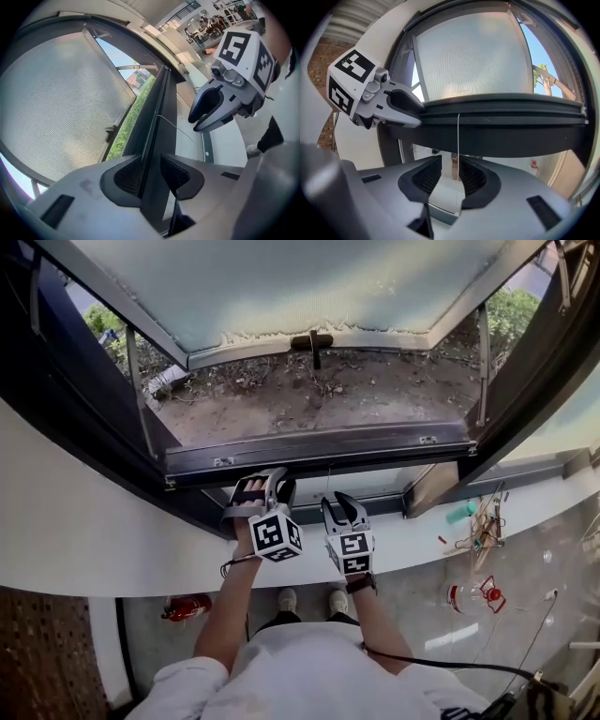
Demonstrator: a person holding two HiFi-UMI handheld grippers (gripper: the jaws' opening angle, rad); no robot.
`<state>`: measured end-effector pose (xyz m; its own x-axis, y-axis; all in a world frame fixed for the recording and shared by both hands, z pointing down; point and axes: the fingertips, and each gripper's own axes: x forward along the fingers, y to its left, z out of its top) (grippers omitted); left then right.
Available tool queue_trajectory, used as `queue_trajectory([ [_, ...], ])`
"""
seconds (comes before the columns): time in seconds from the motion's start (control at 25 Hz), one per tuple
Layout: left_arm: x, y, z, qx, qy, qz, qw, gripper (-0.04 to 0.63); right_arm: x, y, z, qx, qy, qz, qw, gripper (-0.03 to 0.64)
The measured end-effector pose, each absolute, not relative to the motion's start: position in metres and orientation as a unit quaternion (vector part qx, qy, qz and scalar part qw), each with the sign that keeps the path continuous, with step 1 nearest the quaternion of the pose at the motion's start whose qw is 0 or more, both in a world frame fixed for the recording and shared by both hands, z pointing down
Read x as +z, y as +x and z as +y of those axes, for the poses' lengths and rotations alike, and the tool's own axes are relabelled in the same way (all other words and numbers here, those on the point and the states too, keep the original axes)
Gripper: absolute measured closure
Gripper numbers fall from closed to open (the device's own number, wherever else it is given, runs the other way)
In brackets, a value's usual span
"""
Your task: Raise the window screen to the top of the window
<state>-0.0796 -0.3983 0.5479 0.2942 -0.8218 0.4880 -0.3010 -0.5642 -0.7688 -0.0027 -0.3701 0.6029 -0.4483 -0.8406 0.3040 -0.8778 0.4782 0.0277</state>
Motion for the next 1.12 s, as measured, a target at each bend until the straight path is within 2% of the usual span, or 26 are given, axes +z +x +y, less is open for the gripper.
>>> queue_trajectory([
  [0.28, 0.547, -0.081, -0.401, -0.468, -0.729, 0.379, 0.325, 0.494, 0.651, -0.005, -0.391, 0.095, 0.508, -0.839, 0.169, 0.512],
  [0.48, 0.543, -0.083, -0.401, -0.431, -0.742, 0.397, 0.327, 0.498, 0.693, -0.004, -0.392, 0.108, 0.497, -0.836, 0.206, 0.512],
  [1.12, 0.542, -0.082, -0.401, -0.435, -0.743, 0.405, 0.309, 0.502, 0.856, -0.003, -0.409, 0.206, 0.471, -0.807, 0.290, 0.514],
])
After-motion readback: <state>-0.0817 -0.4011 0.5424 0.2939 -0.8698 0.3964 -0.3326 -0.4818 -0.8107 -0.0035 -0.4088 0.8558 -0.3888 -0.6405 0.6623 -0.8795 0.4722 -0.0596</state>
